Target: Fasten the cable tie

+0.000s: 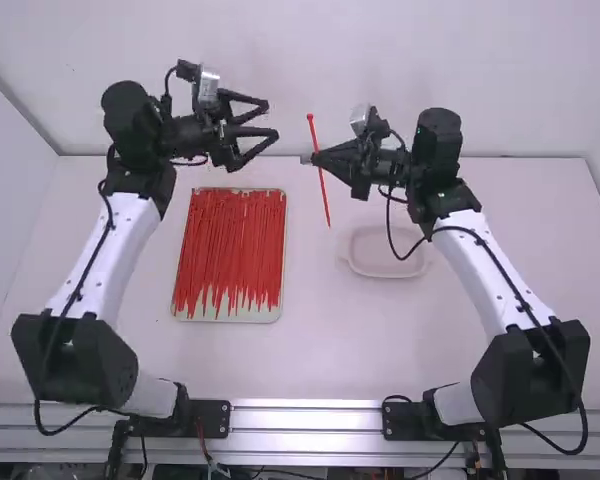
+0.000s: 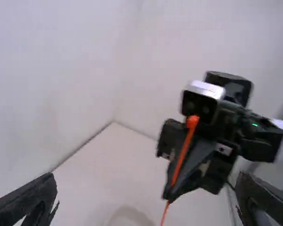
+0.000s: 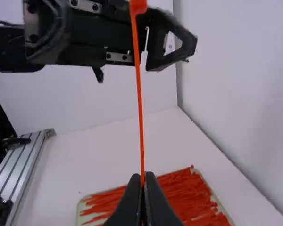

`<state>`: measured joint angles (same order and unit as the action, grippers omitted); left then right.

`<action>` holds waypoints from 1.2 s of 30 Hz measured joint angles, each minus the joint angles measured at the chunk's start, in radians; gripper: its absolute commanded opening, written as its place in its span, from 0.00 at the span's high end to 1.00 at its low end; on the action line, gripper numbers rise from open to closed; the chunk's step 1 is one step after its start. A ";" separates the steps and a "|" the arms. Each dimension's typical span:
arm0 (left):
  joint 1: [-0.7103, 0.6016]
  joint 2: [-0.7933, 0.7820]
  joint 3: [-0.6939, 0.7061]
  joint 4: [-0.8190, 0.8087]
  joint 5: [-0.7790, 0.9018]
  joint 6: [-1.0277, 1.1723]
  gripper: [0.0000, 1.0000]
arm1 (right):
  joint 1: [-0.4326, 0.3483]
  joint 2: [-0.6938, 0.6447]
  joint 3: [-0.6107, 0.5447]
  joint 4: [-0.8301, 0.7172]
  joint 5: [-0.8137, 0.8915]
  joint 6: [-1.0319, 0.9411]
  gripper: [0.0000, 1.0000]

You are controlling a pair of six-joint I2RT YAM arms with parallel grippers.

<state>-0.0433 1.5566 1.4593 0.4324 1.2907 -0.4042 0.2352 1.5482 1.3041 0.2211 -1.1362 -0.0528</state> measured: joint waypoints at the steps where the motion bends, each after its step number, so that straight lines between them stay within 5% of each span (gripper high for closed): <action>1: -0.004 0.000 0.002 0.004 0.006 0.002 0.10 | 0.002 0.000 0.000 0.004 -0.001 0.001 1.00; 8: -0.068 0.000 0.027 0.074 0.088 0.002 0.21 | 0.037 0.000 0.000 0.174 -0.017 0.079 1.00; 13: -0.069 0.000 0.055 0.075 0.093 -0.026 0.39 | 0.034 0.000 0.000 0.270 -0.052 0.148 1.00; 36: -0.094 0.000 0.081 0.116 0.085 -0.097 0.83 | 0.069 0.000 0.000 0.319 -0.047 0.280 1.00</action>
<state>-0.1371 1.5570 1.5402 0.5484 1.3762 -0.5014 0.3046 1.5486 1.3045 0.5396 -1.1828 0.2268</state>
